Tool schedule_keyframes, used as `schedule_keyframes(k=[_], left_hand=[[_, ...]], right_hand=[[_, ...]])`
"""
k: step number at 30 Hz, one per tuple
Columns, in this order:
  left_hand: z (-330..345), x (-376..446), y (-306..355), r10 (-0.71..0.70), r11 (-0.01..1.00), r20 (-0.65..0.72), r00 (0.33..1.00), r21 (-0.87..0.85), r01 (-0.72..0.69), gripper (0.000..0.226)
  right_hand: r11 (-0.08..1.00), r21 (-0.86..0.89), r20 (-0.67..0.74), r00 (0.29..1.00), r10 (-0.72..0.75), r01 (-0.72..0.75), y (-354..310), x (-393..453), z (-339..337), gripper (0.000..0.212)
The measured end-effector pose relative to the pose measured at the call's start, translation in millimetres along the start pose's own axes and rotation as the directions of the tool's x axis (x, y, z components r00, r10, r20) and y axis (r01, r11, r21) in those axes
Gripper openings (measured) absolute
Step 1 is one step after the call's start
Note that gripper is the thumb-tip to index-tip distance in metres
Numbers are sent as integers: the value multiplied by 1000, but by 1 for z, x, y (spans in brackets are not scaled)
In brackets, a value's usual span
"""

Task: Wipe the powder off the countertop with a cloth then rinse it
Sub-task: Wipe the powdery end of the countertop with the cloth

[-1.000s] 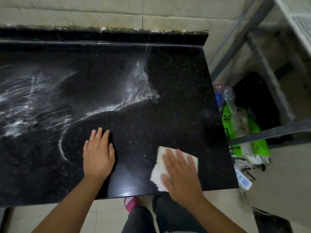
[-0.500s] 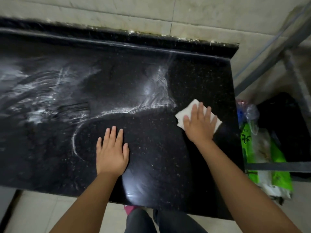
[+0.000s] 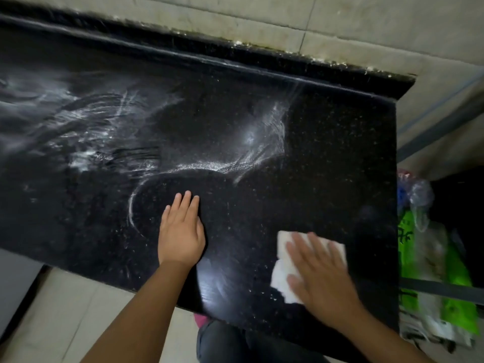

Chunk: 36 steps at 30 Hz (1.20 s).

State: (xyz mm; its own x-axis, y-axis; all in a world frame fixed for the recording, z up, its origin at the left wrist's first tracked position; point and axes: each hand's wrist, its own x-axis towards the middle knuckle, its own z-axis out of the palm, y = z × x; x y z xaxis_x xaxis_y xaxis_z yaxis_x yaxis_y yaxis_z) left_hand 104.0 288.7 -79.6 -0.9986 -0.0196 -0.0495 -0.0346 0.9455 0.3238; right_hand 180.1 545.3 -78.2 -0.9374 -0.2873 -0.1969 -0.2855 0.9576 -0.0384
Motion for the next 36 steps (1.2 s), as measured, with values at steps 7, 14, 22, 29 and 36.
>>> schedule_keyframes(k=[7, 14, 22, 29, 36], left_hand=[[0, 1, 2, -6, 1000, 15, 1000, 3, 6, 57], [-3, 1, 2, -13, 1000, 33, 999, -14, 13, 60], [-6, -2, 6, -20, 997, 88, 996, 73, 14, 64], [-5, -2, 6, -23, 997, 84, 996, 72, 16, 53], [-6, 0, 9, -22, 998, 94, 995, 60, 17, 68]], right_hand=[[884, 140, 68, 895, 441, -446, 15, 100, -29, 66], [990, 140, -43, 999, 14, -8, -93, 78, -13, 59], [997, 46, 1, 998, 56, -56, 6, -59, 16, 55], [890, 70, 96, 891, 443, -450, 28, 59, -22, 68], [987, 131, -27, 995, 101, -97, -73, 51, -12, 63]])
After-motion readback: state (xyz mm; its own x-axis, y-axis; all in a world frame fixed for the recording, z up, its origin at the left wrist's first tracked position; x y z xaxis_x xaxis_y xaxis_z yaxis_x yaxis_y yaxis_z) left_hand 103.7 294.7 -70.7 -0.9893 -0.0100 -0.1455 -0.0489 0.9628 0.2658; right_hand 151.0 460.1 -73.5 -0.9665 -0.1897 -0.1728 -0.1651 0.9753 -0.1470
